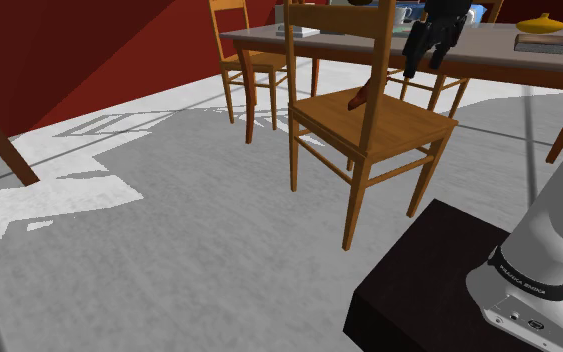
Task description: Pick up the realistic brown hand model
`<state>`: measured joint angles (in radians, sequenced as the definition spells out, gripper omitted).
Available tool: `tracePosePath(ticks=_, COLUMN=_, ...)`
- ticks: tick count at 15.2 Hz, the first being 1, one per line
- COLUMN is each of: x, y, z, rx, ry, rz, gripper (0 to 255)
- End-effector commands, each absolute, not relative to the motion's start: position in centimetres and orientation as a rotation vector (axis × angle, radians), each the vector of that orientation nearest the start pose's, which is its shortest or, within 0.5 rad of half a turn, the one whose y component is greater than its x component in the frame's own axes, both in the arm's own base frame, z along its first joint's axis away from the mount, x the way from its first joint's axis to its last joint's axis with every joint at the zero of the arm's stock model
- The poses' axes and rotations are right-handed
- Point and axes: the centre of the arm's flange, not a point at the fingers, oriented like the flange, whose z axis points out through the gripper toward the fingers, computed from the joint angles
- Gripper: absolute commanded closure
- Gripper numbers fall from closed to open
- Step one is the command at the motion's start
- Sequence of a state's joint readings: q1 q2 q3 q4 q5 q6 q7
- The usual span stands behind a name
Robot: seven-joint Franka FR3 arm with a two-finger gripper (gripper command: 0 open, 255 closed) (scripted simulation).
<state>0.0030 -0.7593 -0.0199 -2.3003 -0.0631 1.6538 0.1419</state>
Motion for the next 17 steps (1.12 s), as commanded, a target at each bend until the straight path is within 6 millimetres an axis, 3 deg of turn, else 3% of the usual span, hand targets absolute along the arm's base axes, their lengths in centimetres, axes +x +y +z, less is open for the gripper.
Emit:
tracePosePath(ticks=1, x=32.3, y=-1.4, z=61.7, rx=-3.169, ry=0.242, rz=-0.184, gripper=0)
tracePosePath(ticks=9, x=36.7, y=-11.7, z=60.1, rx=-3.134, ry=-0.243, rz=-0.154, gripper=0)
tracePosePath(ticks=17, x=44.0, y=-20.2, z=58.3, rx=-3.026, ry=-0.711, rz=-0.12, gripper=0)
